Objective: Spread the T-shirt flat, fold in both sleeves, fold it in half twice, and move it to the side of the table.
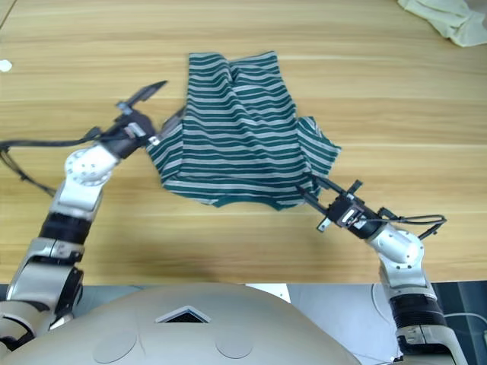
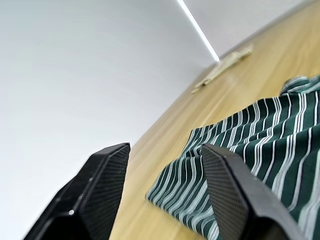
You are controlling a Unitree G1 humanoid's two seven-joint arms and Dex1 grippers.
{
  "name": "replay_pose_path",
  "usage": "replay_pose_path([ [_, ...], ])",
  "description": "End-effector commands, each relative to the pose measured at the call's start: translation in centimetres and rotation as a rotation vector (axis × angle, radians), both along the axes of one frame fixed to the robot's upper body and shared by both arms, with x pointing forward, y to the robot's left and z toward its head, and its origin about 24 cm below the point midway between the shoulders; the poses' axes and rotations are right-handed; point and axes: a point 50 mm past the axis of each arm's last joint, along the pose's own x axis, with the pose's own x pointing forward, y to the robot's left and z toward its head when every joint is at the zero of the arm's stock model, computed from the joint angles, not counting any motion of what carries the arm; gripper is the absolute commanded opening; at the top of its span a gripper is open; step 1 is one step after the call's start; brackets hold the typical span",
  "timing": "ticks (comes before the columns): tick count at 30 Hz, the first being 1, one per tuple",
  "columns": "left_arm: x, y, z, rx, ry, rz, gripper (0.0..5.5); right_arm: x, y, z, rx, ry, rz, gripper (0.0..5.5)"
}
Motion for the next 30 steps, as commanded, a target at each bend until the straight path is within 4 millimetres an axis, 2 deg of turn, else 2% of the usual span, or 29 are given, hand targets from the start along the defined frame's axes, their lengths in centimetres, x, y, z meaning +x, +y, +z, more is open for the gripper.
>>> replay_pose_path([
  [1,-0.8,-2.1,-3.7,0.247,0.098,-0.179,2.65,1.1,0.7,1.0,0.041,-0.045,0.034,1.33],
  [4,-3.1,-1.5,-6.7,0.352,0.205,-0.277,2.65,0.9,0.7,1.9,0.078,-0.074,0.046,1.33],
  [7,-3.8,0.4,-8.6,0.403,0.264,-0.201,2.65,1.3,1.0,2.5,0.098,-0.101,0.06,1.33],
  [9,-5.1,1.7,-9.6,0.386,0.315,-0.181,2.65,2.1,1.2,2.7,0.088,-0.111,0.056,1.33],
  [13,-8.3,3.7,-9.4,0.267,0.356,-0.158,2.65,4.2,1.3,2.3,0.021,-0.104,0.033,1.33],
  [15,-9.5,4.7,-9.1,0.24,0.37,-0.132,2.65,5.9,1.5,2.5,-0.022,-0.133,-0.009,1.33],
  [17,-10.9,4.7,-8.7,0.206,0.387,-0.142,2.65,7.7,1.8,2.9,-0.063,-0.174,-0.052,1.33],
  [20,-13.3,3.7,-8.3,0.147,0.429,-0.209,2.65,11.5,2.9,4.0,-0.128,-0.238,-0.137,1.33],
  [22,-13.1,3.8,-8.3,0.14,0.426,-0.179,2.65,14.3,3.6,4.8,-0.167,-0.265,-0.203,1.33],
  [25,-11.2,3.9,-7.8,0.1,0.343,-0.082,2.65,17.5,5.7,5.2,-0.221,-0.278,-0.24,1.33],
  [27,-10.0,4.1,-7.0,0.068,0.277,-0.025,2.65,17.9,6.8,5.1,-0.217,-0.29,-0.224,1.33],
  [30,-9.1,5.1,-6.0,0.058,0.204,0.063,2.65,17.2,7.1,4.4,-0.219,-0.295,-0.197,1.33],
])
